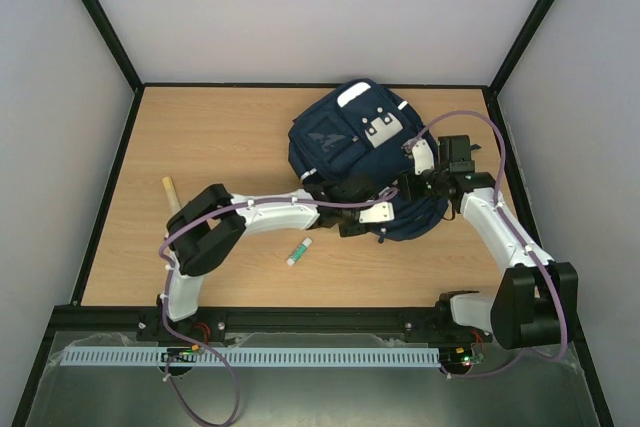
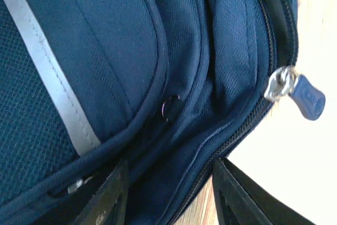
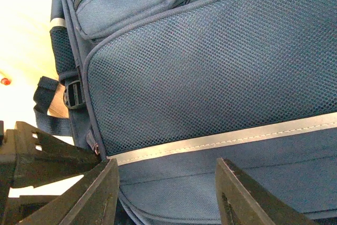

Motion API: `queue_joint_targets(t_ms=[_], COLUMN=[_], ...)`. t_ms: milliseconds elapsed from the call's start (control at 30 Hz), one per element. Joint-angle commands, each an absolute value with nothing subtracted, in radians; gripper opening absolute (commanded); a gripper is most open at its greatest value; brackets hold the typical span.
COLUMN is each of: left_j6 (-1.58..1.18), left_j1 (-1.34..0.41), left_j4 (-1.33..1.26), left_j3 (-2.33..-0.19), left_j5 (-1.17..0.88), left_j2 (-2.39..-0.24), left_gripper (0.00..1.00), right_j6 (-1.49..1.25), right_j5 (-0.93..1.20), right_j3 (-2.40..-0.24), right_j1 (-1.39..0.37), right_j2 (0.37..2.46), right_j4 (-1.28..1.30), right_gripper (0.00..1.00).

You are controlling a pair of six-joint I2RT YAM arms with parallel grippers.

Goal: Pack the student bag
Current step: Zip the student bag at the center of the board.

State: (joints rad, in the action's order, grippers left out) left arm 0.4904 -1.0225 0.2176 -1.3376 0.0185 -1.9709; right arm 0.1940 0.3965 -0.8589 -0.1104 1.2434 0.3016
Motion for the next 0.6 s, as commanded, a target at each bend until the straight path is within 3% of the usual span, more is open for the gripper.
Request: queue_joint_targets(t_ms=[0, 333, 567], left_j6=[0.515, 0.415, 0.223], left_j1=[-1.023, -1.036, -1.069], left_j4=[0.187, 0.147, -0.032], left_j3=[-1.394, -1.362, -1.241], left_j5=[-0.025, -0.12, -0.154], left_j2=[-2.027, -1.997, -1.923], left_gripper=[0.43, 0.07, 0.02], right_j6=[0.186, 0.26, 0.283], right_j5=[0.406, 0.3, -0.067], right_j3=[-0.847, -0.944, -0.897], right_j1=[-0.103, -0.075, -0.072], right_j2=[1.259, 1.251, 1.284], right_j4=[0.301, 0.461, 0.417], right_gripper=[0.51, 0.5, 0.54])
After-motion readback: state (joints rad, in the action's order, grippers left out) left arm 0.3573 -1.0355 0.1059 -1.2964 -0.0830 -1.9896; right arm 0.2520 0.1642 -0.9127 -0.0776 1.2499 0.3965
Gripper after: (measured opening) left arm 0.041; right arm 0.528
